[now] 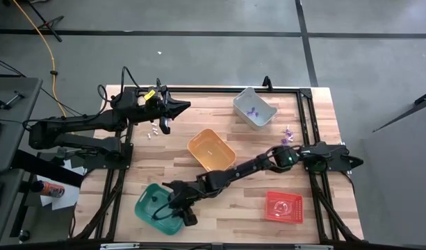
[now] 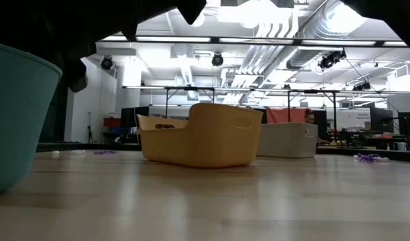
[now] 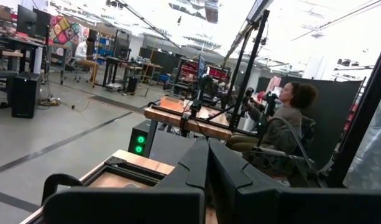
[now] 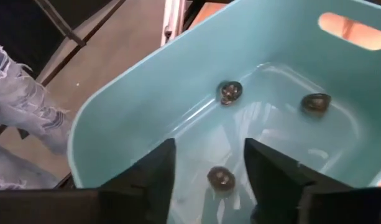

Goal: Sort Halloween decoration
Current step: Put the white bone toy into the yellow bin

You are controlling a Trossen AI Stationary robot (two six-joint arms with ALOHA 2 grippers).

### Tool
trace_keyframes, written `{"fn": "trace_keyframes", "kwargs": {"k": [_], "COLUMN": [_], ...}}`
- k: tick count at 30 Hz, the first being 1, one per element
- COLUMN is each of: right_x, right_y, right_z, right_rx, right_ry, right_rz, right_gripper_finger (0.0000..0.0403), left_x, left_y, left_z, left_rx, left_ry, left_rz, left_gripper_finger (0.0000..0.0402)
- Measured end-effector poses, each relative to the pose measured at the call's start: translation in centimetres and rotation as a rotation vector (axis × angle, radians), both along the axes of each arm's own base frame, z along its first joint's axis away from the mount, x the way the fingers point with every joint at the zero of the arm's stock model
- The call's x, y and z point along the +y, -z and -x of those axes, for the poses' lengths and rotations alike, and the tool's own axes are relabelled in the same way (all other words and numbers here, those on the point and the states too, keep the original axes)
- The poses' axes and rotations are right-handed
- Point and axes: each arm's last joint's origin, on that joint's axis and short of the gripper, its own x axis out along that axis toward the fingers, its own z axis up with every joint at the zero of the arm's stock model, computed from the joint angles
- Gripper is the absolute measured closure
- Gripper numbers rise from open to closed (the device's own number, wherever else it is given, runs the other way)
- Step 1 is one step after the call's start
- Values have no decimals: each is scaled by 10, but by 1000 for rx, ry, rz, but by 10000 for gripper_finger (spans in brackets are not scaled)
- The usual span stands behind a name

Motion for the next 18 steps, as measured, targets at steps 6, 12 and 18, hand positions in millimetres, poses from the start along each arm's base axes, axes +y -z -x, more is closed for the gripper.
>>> {"fn": "trace_keyframes", "kwargs": {"k": [6,12,18], "right_x": [-1,-23,-50], "right_y": [-2,-34,-66], "right_z": [1,11,37], "right_rx": [-1,52,217], "right_ry": [-16,26,73], "right_rz": [27,107,247], "right_gripper_finger": [173,171,178], "left_x": [0,0,0], "left_y": [0,0,0], "left_z": [0,0,0], "left_rx": [0,1,0], "left_ry": [0,0,-1], "left_rz": [-1,-1,-1], "left_gripper_finger": [401,401,401]}}
